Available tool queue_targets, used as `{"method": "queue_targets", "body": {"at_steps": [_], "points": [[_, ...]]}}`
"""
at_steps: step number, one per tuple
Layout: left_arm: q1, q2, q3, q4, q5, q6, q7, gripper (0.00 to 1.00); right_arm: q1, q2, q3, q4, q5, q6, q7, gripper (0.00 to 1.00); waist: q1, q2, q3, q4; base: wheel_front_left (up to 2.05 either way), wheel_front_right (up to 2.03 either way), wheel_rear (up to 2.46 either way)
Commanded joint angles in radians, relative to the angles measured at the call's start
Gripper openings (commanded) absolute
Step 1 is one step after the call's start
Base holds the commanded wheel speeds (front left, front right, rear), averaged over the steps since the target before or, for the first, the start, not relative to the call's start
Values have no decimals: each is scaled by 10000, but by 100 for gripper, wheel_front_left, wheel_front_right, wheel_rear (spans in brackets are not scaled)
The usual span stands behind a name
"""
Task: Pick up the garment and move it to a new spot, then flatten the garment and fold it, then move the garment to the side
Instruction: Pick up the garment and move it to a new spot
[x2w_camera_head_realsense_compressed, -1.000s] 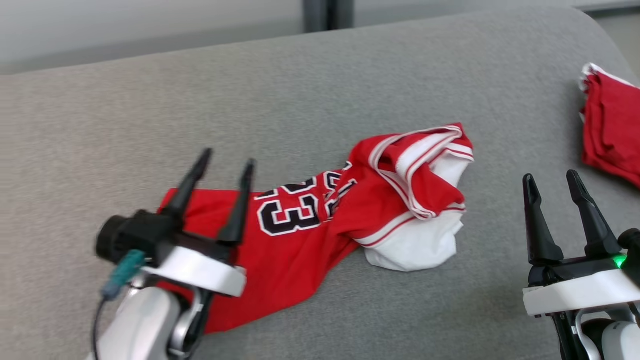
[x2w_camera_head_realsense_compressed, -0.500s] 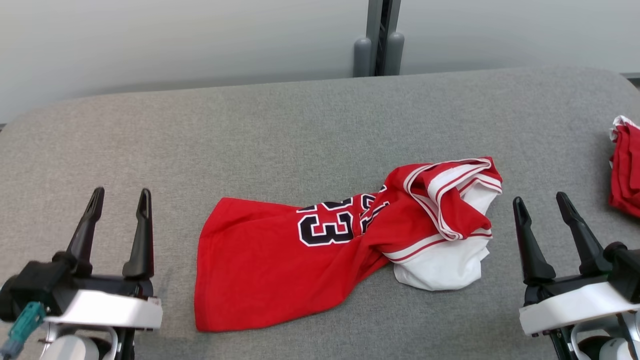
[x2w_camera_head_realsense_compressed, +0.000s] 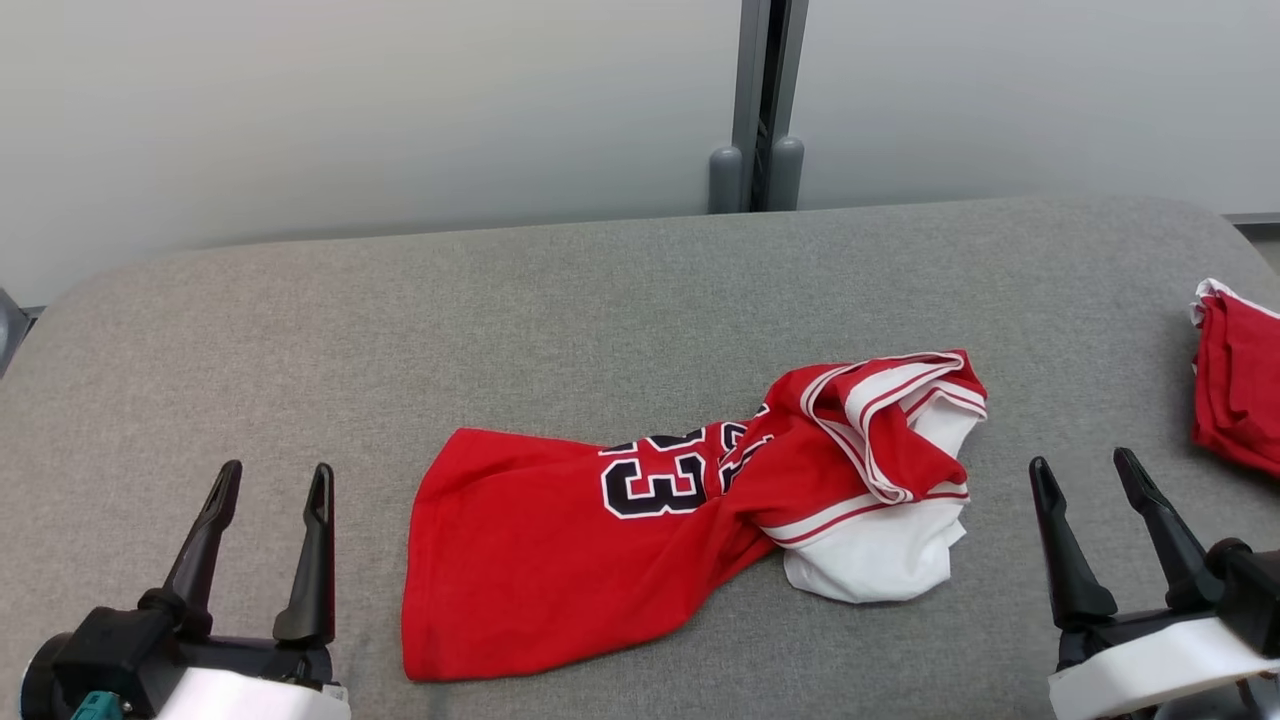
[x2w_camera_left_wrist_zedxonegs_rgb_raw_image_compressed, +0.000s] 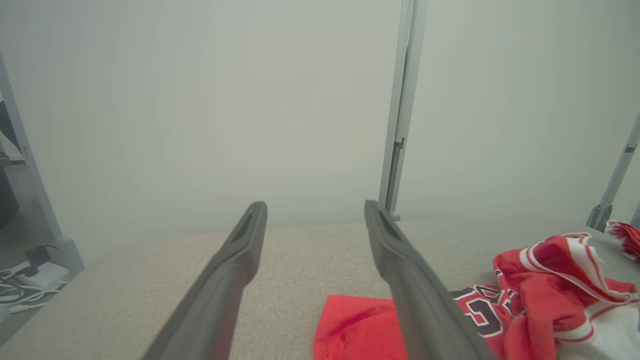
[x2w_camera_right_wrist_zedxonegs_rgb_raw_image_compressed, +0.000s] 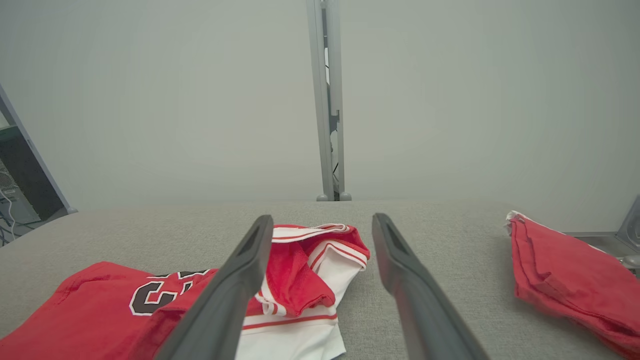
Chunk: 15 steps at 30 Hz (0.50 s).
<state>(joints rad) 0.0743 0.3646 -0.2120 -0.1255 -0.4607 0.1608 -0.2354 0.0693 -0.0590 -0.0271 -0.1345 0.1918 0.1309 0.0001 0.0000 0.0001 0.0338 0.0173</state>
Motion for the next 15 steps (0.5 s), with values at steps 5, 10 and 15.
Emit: {"method": "queue_targets", "body": {"at_steps": [5, 10, 15], "points": [[334, 108, -3, -197, -77, 158, 188, 100, 360, -9, -143, -347, -66, -3, 117, 100, 0, -1, -306, -12, 0, 0, 0], [405, 187, 11, -149, -104, 188, 306, 100, 468, 21, -82, -458, -52, -3, 225, 100, 0, -1, -361, -41, 0, 0, 0], [414, 218, -23, -165, -141, 213, 365, 100, 476, 42, -100, -532, -71, -3, 253, 100, 0, -1, -389, -54, 0, 0, 0]]}}
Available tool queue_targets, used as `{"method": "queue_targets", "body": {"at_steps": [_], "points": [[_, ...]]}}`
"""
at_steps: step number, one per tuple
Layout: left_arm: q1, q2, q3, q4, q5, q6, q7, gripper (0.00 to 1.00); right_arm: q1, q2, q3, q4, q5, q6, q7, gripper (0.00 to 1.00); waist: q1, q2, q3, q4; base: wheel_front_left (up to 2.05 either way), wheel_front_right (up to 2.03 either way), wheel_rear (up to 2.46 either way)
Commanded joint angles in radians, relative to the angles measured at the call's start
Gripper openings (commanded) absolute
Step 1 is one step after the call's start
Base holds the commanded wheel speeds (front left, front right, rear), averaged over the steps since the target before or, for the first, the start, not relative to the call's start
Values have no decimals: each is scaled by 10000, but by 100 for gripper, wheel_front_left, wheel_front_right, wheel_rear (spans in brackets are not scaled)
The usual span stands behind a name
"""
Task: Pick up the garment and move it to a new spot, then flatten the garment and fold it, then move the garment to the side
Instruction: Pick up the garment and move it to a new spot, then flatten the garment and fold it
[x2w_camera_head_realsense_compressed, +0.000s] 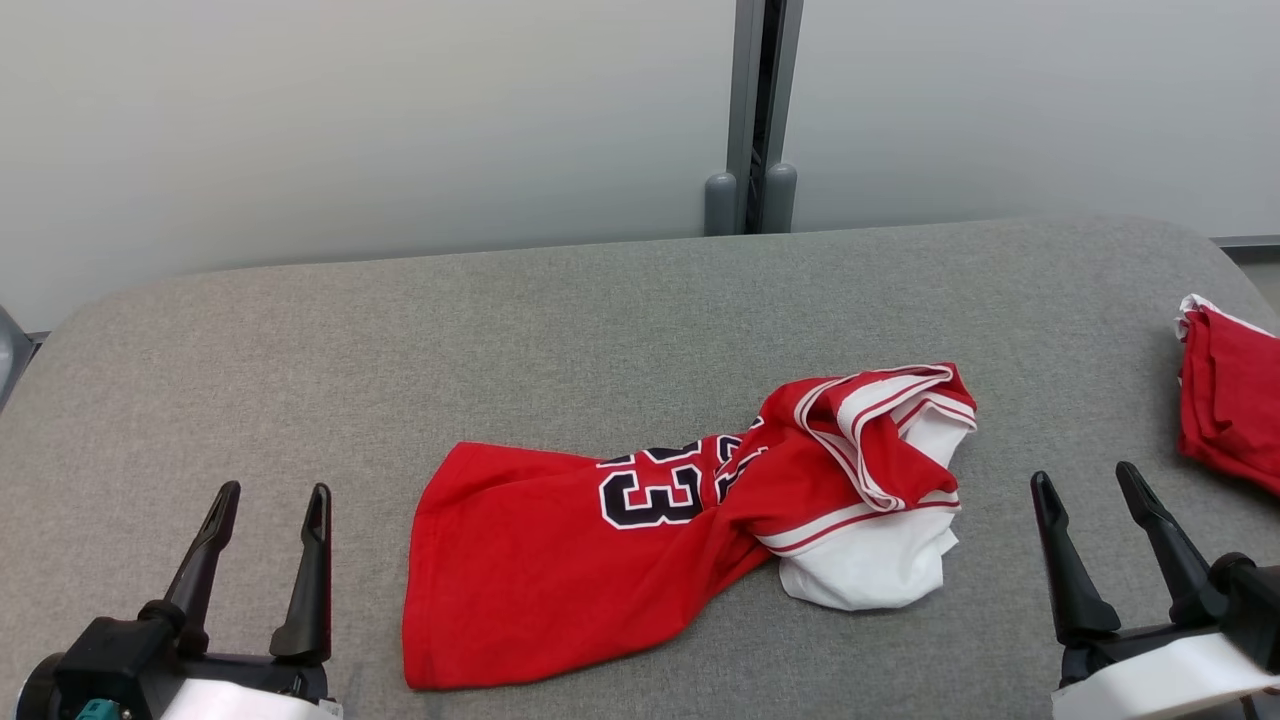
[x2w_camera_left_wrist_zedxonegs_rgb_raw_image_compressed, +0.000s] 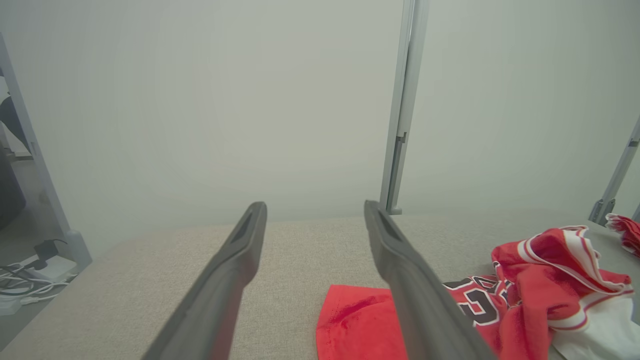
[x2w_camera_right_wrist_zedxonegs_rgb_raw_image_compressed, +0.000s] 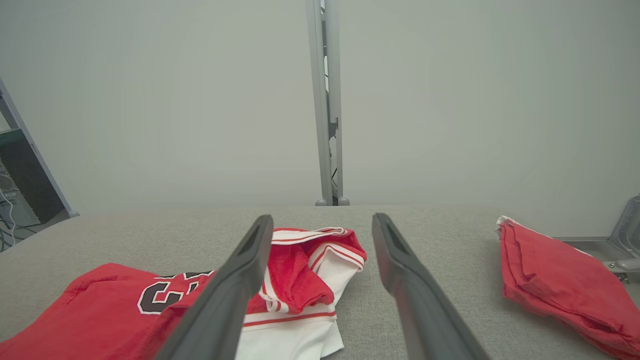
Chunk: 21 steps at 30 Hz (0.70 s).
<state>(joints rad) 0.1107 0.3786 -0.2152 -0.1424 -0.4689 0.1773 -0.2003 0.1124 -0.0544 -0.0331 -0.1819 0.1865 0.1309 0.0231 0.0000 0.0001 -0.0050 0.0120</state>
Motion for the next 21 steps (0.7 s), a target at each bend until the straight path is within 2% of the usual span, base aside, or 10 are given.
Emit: {"method": "queue_targets", "body": {"at_steps": [1, 15, 21], "points": [[40, 79, 5, 2, -63, 55, 18, 100, 45, -2, -41, -69, -13, -3, 29, 100, 0, -1, 3, -1, 0, 0, 0], [-113, 71, -40, 46, -49, 165, 36, 100, -38, 17, -63, -12, 64, -3, -54, 100, 0, -1, 87, 21, 0, 0, 0], [-157, -24, -280, 305, -259, -31, 293, 100, -230, 18, 64, -71, 68, -3, -81, 100, 0, -1, 414, -12, 0, 0, 0]]}}
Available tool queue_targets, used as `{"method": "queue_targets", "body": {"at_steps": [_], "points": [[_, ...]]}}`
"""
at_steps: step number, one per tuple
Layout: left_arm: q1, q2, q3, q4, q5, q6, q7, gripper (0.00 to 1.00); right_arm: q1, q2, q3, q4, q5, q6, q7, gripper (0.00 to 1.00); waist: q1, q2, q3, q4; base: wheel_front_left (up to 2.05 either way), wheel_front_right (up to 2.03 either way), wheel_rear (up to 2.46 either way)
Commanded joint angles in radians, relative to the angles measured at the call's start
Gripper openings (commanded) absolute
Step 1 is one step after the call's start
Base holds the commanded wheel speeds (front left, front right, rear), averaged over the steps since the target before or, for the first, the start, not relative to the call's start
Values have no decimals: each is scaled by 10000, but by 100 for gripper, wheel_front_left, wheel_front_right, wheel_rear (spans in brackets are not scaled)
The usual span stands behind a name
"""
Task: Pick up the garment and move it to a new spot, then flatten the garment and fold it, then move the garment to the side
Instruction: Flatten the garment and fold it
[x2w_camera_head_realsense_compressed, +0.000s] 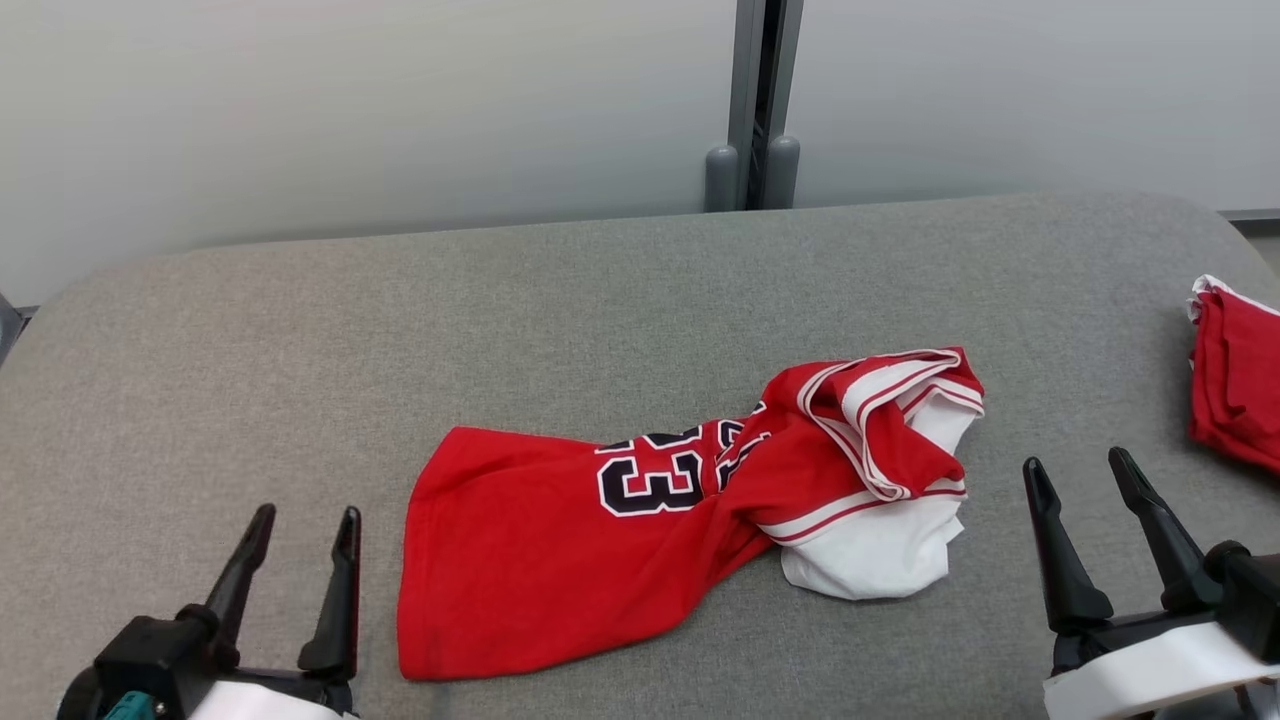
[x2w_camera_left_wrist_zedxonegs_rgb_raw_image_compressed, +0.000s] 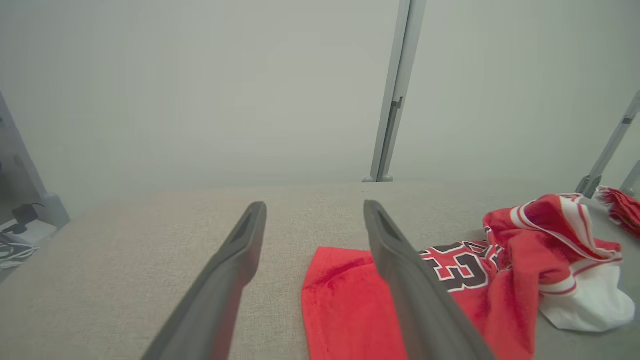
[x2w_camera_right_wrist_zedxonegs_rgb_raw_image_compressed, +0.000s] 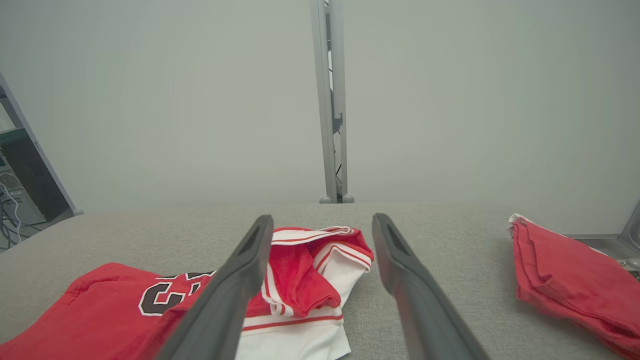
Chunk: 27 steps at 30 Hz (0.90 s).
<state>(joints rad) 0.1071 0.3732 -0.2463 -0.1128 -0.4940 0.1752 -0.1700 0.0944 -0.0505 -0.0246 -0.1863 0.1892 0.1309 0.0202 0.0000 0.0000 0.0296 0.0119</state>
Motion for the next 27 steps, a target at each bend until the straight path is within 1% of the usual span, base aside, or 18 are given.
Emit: {"method": "queue_targets", "body": {"at_steps": [1, 6, 12, 16, 21, 22, 23, 25, 27], "points": [[-137, -1, -53, 126, -72, -83, 59, 100, -82, -21, 18, -36, 32, -3, -51, 100, 0, 0, 161, -23, 0, 0, 0], [-230, -227, -468, 826, -437, -483, 444, 100, -299, -21, 151, -88, 10, -3, -91, 100, 0, 0, 772, -118, 0, 0, 0], [-453, -396, -706, 2012, -945, -1042, 634, 100, -599, -23, 73, -15, 18, -3, -215, 100, 0, 0, 1512, -218, 0, 0, 0], [-633, -444, -766, 2758, -1269, -1424, 796, 100, -739, -23, 79, 62, 3, -3, -317, 100, 0, 0, 1796, -242, 0, 0, 0], [-955, -554, -807, 3234, -1430, -1626, 753, 100, -922, -22, 48, 167, 75, -3, -436, 100, 0, 0, 2041, -218, 0, 0, 0], [-1041, -563, -771, 3269, -1388, -1600, 648, 92, -954, -22, 58, 186, 87, -3, -437, 100, 0, 0, 2078, -213, 0, 0, 0], [-1073, -572, -804, 3331, -1387, -1656, 647, 59, -983, -24, 67, 202, 96, -3, -465, 100, 0, 0, 2103, -211, 0, 0, 0], [-1154, -578, -795, 3380, -1348, -1721, 435, 2, -1042, -24, 30, 237, 99, -3, -515, 100, 0, 0, 2147, -205, 0, 0, 0], [-1228, -562, -821, 3404, -1307, -1756, 339, 0, -1070, -23, -53, 268, 111, -3, -550, 100, 0, 0, 2172, -191, 0, 0, 0]]}}
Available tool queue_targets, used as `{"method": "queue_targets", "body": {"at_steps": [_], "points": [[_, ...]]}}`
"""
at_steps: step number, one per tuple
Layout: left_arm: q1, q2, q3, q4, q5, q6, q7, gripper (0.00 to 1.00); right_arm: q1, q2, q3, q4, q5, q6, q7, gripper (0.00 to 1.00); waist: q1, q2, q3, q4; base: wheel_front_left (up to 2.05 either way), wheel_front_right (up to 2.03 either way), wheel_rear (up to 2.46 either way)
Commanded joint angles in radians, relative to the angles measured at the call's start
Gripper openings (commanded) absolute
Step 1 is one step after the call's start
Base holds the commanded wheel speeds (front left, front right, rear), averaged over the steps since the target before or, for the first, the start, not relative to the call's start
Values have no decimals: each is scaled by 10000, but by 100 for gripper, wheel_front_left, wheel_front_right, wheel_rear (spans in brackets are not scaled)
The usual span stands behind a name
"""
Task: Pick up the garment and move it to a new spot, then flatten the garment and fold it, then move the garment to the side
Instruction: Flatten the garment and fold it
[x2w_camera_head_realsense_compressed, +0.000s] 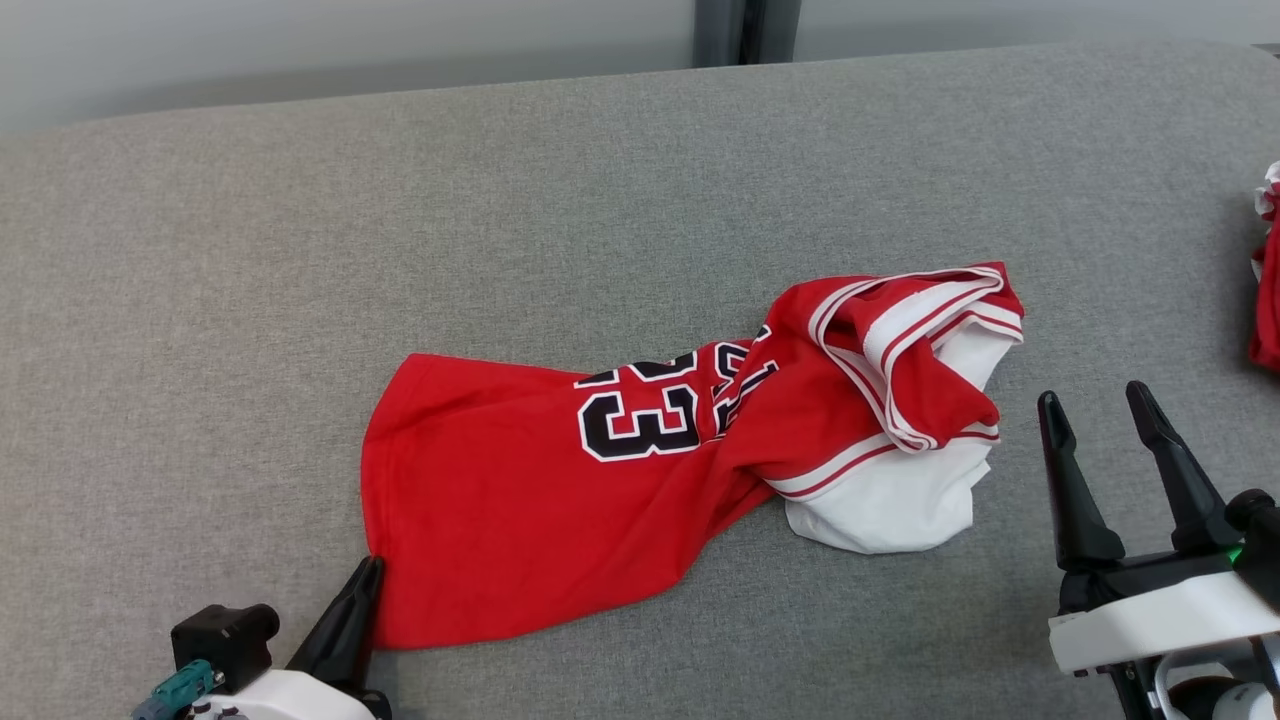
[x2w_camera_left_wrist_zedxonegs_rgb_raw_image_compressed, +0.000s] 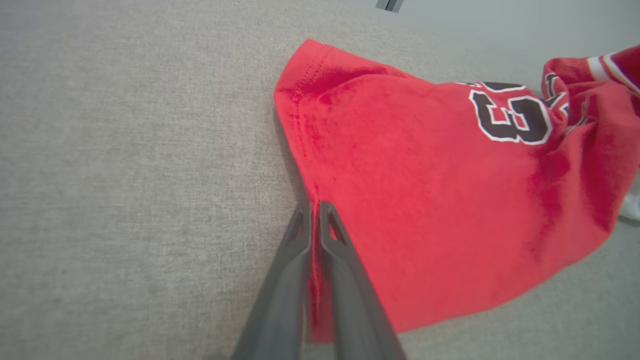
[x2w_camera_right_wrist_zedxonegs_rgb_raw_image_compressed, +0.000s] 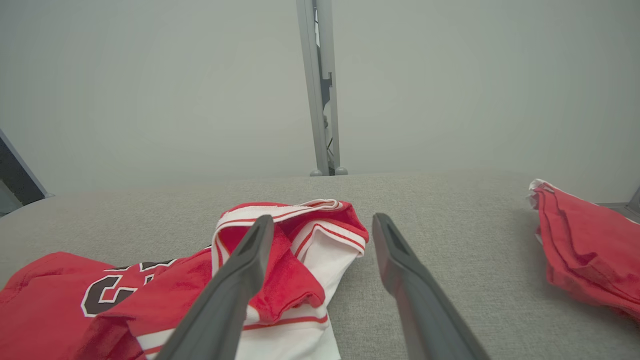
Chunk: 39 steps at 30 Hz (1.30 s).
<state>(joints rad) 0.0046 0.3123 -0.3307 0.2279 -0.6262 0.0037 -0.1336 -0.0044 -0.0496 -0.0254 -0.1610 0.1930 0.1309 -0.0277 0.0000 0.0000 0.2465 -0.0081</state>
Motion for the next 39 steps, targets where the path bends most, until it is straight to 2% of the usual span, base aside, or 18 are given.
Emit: {"method": "queue_targets", "body": {"at_steps": [1, 6, 11, 15, 17, 20, 23, 27, 30, 32, 34, 39], "points": [[-223, 34, 23, -40, 2, -65, -85, 0, -85, -31, -100, 19, 76, -3, -107, 100, 0, 0, 10, 29, 0, 0, 0], [-396, 146, -16, -400, 199, -117, -263, 0, -68, -31, -279, 48, 66, -3, -173, 100, 0, 0, 0, 159, 0, 0, 0], [-390, 460, 49, -1720, 448, 166, -154, 0, 54, -33, -571, -84, 25, -3, -164, 100, 0, 0, -119, 408, 0, 0, 0], [-15, 837, 175, -3437, 457, 495, 385, 0, 110, -34, -796, -216, -11, -3, -107, 100, 0, 0, -156, 566, 0, 0, 0], [227, 1202, 398, -4715, 504, 859, 903, 0, 102, -31, -871, -335, -18, -3, -81, 100, 0, 0, -112, 642, 0, 0, 0], [412, 1452, 700, -5735, 540, 1252, 1282, 0, 28, -32, -869, -430, -10, -3, -67, 100, 0, 0, -12, 629, 0, 0, 0], [331, 1569, 840, -6115, 531, 1487, 1575, 0, -80, -32, -854, -445, 90, -3, -116, 100, 0, 0, 133, 506, 0, 0, 0], [-225, 1385, 886, -5753, 269, 1524, 1798, 0, -293, -34, -695, -409, 179, -3, -176, 100, 0, 0, 397, 132, 0, 0, 0], [-767, 1304, 1041, -4910, 69, 1477, 1836, 0, -463, -31, -520, -348, 226, -3, -230, 100, 0, 0, 619, -244, 0, 0, 0], [-1210, 1096, 1131, -4223, -291, 1324, 1797, 0, -564, -32, -461, -309, 285, -3, -280, 100, 0, 0, 800, -479, 0, 0, 0], [-1688, 1236, 1259, -3312, -322, 1163, 1767, 0, -653, -31, -402, -257, 331, -3, -323, 100, 0, 0, 995, -695, 0, 0, 0], [-2873, 933, 1457, -1102, -866, 643, 1481, 0, -862, -29, -273, -26, 459, -1, -560, 100, 0, 0, 1377, -1089, 0, 0, 0]]}}
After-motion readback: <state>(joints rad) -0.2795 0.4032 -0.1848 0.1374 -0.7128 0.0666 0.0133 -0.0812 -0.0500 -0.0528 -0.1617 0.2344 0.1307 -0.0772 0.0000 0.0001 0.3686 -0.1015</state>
